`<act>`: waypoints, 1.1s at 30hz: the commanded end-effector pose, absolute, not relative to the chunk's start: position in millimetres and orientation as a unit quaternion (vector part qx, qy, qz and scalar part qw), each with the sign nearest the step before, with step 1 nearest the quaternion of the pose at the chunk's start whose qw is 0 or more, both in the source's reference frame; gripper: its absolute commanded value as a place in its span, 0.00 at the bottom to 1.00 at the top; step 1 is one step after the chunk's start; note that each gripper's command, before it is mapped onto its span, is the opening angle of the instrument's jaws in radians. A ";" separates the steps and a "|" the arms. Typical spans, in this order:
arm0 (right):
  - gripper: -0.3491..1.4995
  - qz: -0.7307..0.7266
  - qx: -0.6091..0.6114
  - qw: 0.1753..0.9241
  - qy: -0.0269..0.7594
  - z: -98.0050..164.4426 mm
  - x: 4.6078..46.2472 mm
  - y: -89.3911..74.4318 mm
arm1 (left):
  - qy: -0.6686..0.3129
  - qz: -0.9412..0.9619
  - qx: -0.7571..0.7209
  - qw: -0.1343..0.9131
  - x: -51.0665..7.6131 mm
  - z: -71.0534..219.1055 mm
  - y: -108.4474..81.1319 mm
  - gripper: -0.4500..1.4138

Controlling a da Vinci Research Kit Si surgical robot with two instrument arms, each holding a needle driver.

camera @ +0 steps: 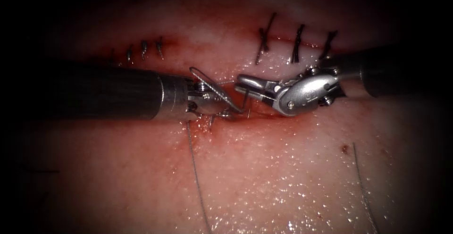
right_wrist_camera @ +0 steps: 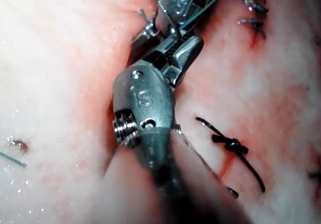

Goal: Wound Closure

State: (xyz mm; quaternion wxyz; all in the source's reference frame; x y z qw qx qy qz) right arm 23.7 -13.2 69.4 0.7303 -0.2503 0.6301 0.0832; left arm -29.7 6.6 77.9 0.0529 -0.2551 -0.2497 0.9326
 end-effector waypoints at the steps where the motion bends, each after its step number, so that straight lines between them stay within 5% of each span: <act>1: 0.00 0.089 -0.254 0.731 0.627 69.8 24.4 -14.0 | -0.249 0.932 -0.257 0.053 -30.2 78.4 6.2 0.41; 8: 0.00 0.125 -0.261 0.734 0.615 69.7 24.5 -14.2 | -0.234 0.928 -0.280 0.081 -29.4 76.5 7.1 0.41; 19: 0.00 0.167 -0.247 0.728 0.617 69.4 25.2 -14.1 | -0.156 0.916 -0.338 0.152 -25.2 69.3 7.1 0.28; 33: 0.00 0.221 -0.225 0.723 0.615 68.9 26.1 -14.2 | -0.146 0.909 -0.358 0.156 -29.0 67.9 -1.9 0.26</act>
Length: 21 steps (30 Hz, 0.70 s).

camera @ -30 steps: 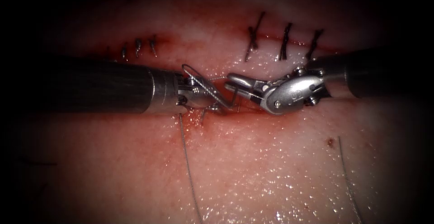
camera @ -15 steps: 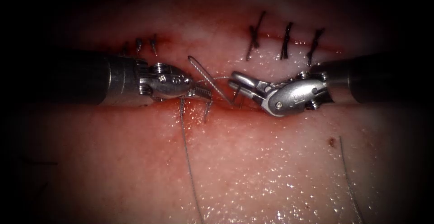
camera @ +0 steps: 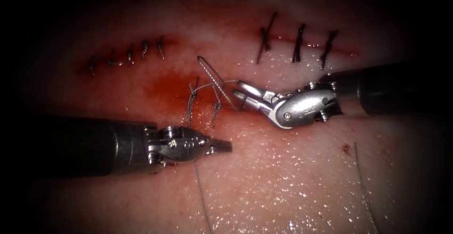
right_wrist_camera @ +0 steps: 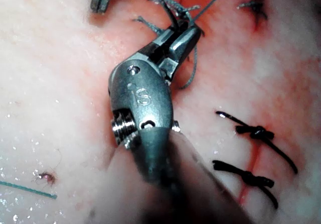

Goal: Wound Closure

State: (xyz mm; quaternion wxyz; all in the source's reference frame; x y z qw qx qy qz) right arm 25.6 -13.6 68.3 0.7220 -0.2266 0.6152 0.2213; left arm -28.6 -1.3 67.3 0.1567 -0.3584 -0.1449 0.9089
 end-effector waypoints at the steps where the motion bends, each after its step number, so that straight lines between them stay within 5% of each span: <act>1: 0.00 0.220 -0.224 0.725 0.614 68.9 25.9 -14.1 | -0.145 0.909 -0.358 0.156 -29.3 68.0 -2.2 0.26; 21: 0.00 0.259 -0.174 0.724 0.616 69.7 24.9 -12.5 | -0.135 0.911 -0.365 0.134 -29.6 74.2 -3.2 0.26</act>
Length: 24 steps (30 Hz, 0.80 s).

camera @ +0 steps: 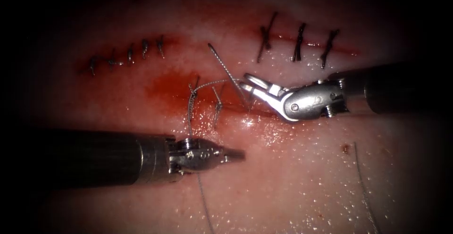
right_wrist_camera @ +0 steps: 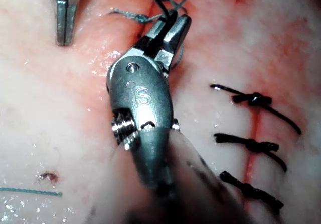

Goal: Wound Closure

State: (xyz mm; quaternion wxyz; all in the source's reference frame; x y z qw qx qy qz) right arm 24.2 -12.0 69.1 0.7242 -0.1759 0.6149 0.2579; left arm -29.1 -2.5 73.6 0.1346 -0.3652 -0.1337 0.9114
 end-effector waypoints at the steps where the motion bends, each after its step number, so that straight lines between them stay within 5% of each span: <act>1: 0.00 0.261 -0.172 0.724 0.615 69.7 24.9 -12.4 | -0.137 0.911 -0.365 0.136 -29.5 74.3 -3.1 0.26; 24: 0.00 0.353 -0.064 0.700 0.618 70.9 24.0 -10.8 | -0.135 0.915 -0.359 0.125 -28.9 75.8 -4.9 0.26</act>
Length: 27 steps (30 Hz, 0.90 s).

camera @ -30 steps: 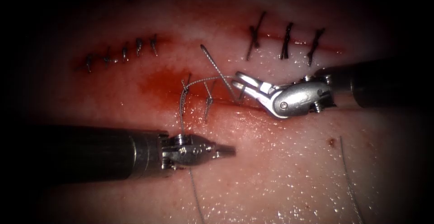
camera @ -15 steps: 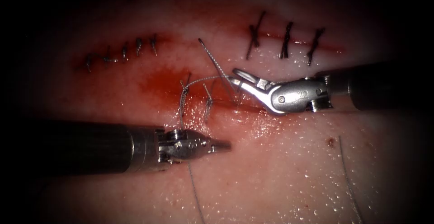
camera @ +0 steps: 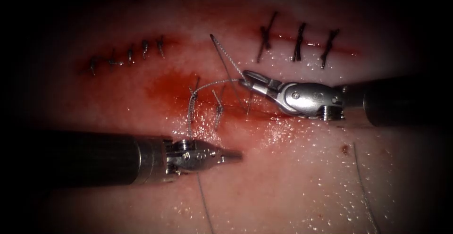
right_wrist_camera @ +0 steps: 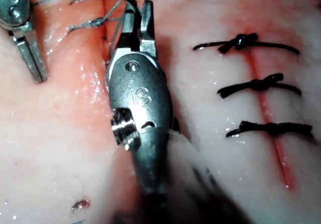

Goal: Wound Closure

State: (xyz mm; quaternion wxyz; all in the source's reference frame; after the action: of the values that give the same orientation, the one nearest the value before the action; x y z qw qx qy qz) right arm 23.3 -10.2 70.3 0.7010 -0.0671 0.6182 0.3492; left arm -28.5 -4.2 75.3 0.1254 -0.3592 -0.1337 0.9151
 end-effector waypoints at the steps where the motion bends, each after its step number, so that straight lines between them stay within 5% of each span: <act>1: 0.00 0.360 -0.063 0.699 0.615 71.0 24.0 -10.7 | -0.135 0.915 -0.359 0.125 -28.9 75.8 -5.0 0.26; 27: 0.00 0.511 0.158 0.632 0.562 73.4 24.4 -10.3 | -0.139 0.917 -0.356 0.118 -28.0 76.0 -4.9 0.26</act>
State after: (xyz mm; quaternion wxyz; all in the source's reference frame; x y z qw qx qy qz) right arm 23.6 -9.9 73.2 0.6282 0.1619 0.5587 0.5168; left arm -27.5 -4.2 75.5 0.1177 -0.3561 -0.1375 0.9168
